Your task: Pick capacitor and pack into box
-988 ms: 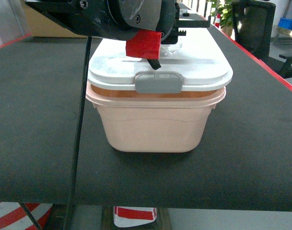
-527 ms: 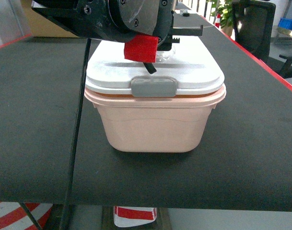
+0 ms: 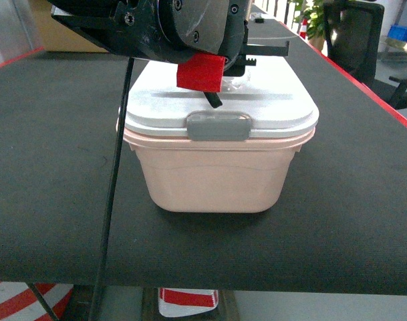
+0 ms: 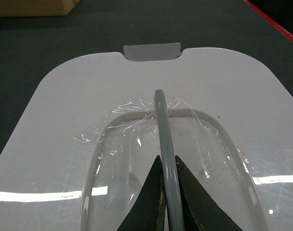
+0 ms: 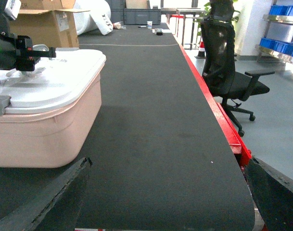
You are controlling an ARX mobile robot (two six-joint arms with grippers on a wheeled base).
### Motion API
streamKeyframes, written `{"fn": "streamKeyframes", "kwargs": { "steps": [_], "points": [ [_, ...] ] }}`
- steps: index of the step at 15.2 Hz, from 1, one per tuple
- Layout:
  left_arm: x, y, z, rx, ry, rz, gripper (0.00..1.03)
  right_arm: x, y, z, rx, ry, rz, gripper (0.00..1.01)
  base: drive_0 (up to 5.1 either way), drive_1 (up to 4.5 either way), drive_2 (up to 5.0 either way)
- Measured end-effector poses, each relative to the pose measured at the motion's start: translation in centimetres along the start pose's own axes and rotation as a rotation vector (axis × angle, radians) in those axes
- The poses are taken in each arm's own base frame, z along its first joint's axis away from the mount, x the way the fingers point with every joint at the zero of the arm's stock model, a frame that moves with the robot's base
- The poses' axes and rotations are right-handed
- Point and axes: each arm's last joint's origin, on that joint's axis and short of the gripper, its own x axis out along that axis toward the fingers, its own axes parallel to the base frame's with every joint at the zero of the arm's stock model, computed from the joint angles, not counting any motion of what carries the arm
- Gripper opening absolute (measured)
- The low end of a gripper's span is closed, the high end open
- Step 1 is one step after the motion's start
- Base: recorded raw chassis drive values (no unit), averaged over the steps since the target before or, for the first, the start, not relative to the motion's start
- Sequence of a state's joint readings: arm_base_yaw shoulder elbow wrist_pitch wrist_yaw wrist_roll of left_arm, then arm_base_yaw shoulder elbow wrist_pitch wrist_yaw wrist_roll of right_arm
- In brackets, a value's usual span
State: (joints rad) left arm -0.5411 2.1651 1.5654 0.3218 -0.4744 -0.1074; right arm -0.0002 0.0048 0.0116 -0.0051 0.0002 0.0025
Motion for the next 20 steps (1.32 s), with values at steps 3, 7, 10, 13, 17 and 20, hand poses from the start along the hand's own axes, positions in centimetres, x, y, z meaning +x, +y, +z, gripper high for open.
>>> {"fn": "streamKeyframes", "kwargs": {
  "steps": [3,7,10,13,17,20],
  "points": [
    [-0.1,-0.1,-0.1,0.005,0.012,-0.003,0.02,0.0,0.0,0.0,0.0,0.0,0.0,0.98,0.0,0.0,0.0],
    [-0.1,-0.2,-0.2,-0.025,0.0,-0.019,0.44,0.0,0.0,0.0,0.0,0.0,0.0,0.98,0.0,0.0,0.0],
    [-0.1,-0.1,-0.3,-0.023,0.005,-0.024,0.8,0.0,0.0,0.0,0.0,0.0,0.0,0.98,0.0,0.0,0.0],
    [-1.1,0.2,0.9,-0.057,-0.201,-0.061,0.98,0.0,0.0,0.0,0.0,0.0,0.0,0.98,0.0,0.0,0.0],
    [-7.9,5.6,8.6,-0.176,-0.526,-0.085,0.98,0.0,0.0,0.0,0.0,0.0,0.0,0.98,0.0,0.0,0.0],
    [-13.3,12.3,7.2,-0.163,-0.7,-0.007,0.98,0.0,0.0,0.0,0.0,0.0,0.0,0.98,0.0,0.0,0.0]
  ]
}}
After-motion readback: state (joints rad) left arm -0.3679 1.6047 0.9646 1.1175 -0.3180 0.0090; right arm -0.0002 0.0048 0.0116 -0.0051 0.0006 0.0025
